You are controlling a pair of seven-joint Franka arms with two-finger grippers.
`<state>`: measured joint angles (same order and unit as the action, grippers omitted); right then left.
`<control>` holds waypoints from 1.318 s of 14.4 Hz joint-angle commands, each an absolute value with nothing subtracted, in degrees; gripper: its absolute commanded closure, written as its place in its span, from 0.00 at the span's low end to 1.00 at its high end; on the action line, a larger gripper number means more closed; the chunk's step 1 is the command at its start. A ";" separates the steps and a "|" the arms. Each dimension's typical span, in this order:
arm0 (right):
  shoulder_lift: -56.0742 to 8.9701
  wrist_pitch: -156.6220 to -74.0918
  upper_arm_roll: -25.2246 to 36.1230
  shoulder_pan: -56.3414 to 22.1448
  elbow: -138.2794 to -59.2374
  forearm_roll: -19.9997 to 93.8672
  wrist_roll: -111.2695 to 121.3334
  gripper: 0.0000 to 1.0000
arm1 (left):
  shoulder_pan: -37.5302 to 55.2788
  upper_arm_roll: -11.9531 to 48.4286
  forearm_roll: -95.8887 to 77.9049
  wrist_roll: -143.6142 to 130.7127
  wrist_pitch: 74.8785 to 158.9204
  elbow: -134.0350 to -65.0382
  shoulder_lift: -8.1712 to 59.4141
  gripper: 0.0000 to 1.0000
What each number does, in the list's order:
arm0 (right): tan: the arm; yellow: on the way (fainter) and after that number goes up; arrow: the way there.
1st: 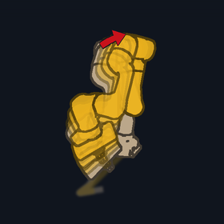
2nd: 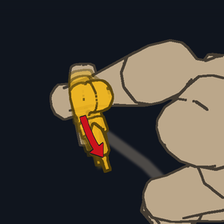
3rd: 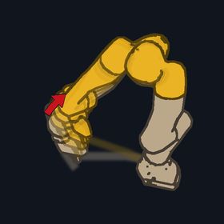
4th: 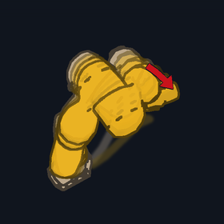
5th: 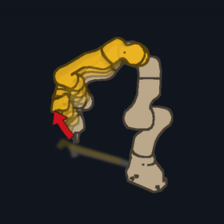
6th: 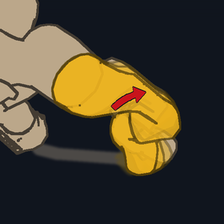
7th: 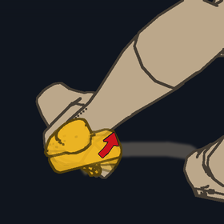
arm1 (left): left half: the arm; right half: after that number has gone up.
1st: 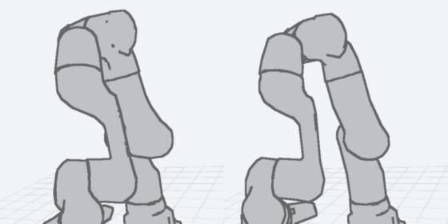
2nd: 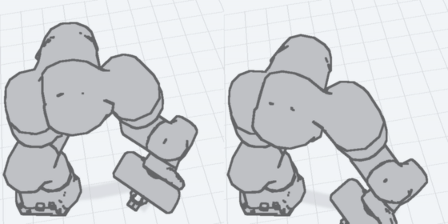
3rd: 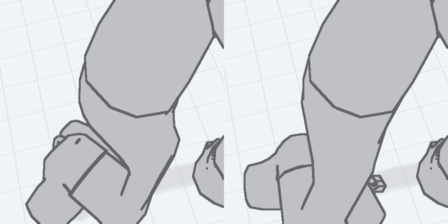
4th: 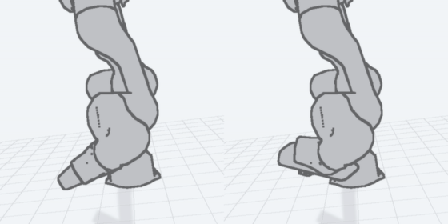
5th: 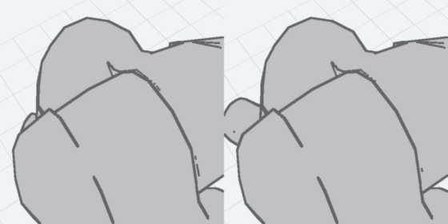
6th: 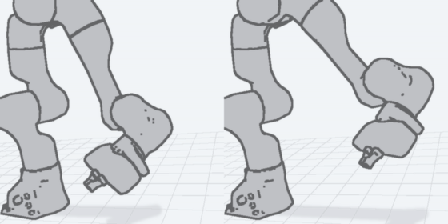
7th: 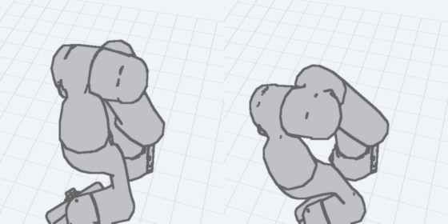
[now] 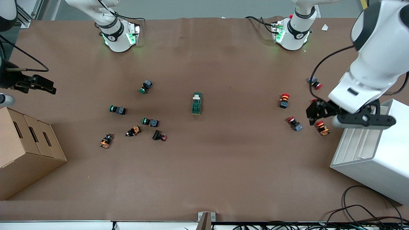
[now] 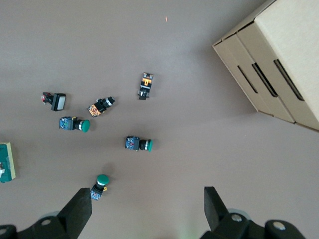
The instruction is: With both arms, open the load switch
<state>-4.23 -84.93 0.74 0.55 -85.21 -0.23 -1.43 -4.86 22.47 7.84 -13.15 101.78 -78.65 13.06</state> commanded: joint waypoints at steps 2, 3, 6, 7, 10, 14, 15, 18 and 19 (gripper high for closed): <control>-3.60 -80.69 0.26 1.32 -81.31 -0.35 -1.32 0.00 | -3.89 16.73 2.11 -11.08 93.55 -80.68 6.87 0.00; -3.60 -80.68 0.26 1.32 -81.21 -0.35 -1.32 0.00 | -3.17 14.79 1.85 -8.90 90.64 -81.03 5.38 0.00; -3.60 -80.68 0.35 1.23 -81.03 -0.26 -1.23 0.00 | -2.55 9.43 -0.61 -0.81 86.40 -83.31 2.03 0.00; -3.60 -80.68 0.35 1.14 -81.04 -0.09 -1.32 0.00 | -2.03 7.93 -1.75 -0.62 86.14 -86.19 -0.24 0.00; -3.52 -79.55 0.35 1.14 -81.04 0.09 -1.50 0.00 | -2.37 7.47 -2.11 -0.88 87.62 -93.15 -5.70 0.00; -3.52 -76.82 0.44 1.84 -81.47 0.09 -1.76 0.00 | -2.55 7.91 -2.02 -2.99 87.72 -96.94 -9.31 0.00; -3.52 -76.29 0.35 2.54 -81.47 0.17 -1.67 0.00 | -2.37 8.00 -2.02 -2.99 87.45 -96.86 -9.32 0.00; -2.73 -76.02 0.35 2.55 -83.22 0.62 -1.32 0.00 | -2.55 8.09 -2.02 -2.38 87.28 -96.16 -8.79 0.00; -1.94 -76.03 0.35 2.55 -83.84 0.62 -1.32 0.00 | -2.55 8.09 -2.02 -2.29 87.28 -95.46 -8.44 0.00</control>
